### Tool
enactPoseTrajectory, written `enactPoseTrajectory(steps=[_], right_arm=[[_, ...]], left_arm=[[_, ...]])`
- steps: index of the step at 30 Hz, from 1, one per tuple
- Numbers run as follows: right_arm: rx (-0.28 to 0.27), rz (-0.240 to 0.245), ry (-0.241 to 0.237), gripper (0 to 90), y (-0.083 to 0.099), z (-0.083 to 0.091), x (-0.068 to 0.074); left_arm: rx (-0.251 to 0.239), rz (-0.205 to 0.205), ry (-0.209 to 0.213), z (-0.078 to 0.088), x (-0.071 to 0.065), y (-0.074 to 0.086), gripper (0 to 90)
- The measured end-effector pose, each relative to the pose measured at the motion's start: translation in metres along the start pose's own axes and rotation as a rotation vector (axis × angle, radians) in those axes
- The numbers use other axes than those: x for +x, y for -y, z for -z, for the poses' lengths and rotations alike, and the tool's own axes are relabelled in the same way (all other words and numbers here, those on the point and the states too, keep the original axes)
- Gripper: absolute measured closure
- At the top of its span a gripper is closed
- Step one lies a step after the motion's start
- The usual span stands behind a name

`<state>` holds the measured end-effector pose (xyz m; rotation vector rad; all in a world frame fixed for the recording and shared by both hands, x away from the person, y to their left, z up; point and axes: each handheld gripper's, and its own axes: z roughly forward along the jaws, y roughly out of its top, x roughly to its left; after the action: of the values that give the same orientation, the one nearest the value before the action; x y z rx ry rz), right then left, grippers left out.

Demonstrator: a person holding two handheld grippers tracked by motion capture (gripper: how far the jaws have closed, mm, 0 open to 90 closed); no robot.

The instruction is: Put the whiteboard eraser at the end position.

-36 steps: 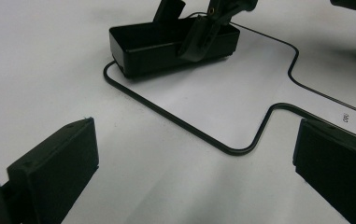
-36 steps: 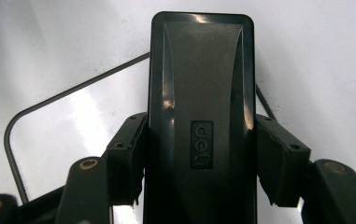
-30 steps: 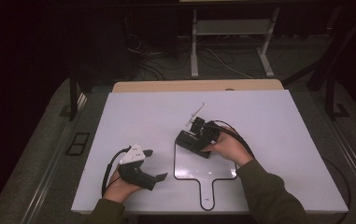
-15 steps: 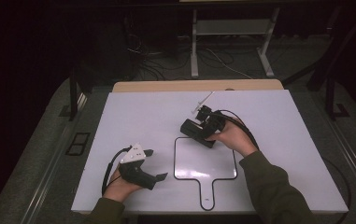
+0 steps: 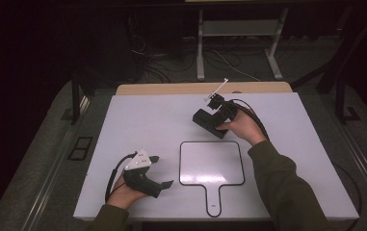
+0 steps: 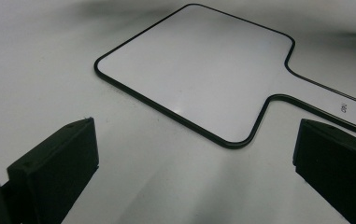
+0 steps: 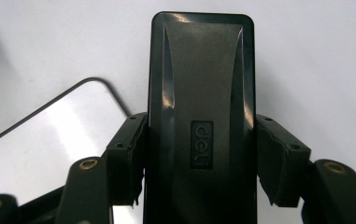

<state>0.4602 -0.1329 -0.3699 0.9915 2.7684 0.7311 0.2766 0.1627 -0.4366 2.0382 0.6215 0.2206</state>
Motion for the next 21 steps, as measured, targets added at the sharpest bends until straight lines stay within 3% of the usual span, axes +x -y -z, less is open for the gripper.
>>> enactPoseTrajectory(steps=[8, 13, 21], right_arm=[[0.001, -0.055, 0.013, 38.7, -0.009, -0.011, -0.022], [0.005, -0.084, 0.011, 38.7, -0.009, -0.027, -0.033], [0.040, -0.080, 0.014, 38.5, -0.007, -0.050, -0.039]], left_arm=[[0.000, -0.005, 0.002, 0.001, -0.001, -0.001, 0.0], [0.000, -0.005, 0.002, 0.001, -0.001, -0.001, 0.0], [-0.002, -0.001, 0.000, 0.002, -0.001, -0.001, 0.0]])
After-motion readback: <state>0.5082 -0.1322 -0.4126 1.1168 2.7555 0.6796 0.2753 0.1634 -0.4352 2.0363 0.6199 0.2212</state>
